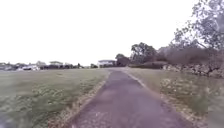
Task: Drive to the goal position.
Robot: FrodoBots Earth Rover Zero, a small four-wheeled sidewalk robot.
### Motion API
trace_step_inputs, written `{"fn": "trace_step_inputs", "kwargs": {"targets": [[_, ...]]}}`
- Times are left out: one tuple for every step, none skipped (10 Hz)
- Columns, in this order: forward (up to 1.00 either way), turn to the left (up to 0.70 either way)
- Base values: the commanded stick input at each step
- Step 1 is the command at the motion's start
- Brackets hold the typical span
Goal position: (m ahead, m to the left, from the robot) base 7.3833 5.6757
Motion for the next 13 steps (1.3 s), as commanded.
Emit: {"fn": "trace_step_inputs", "kwargs": {"targets": [[0.85, 0.0], [0.85, 0.0], [0.85, 0.0], [0.85, 0.0], [0.85, 0.0], [0.85, 0.0], [0.85, 0.0], [0.85, 0.0], [0.85, 0.0], [0.85, 0.0], [0.85, 0.0], [0.85, 0.0], [0.85, 0.0]]}}
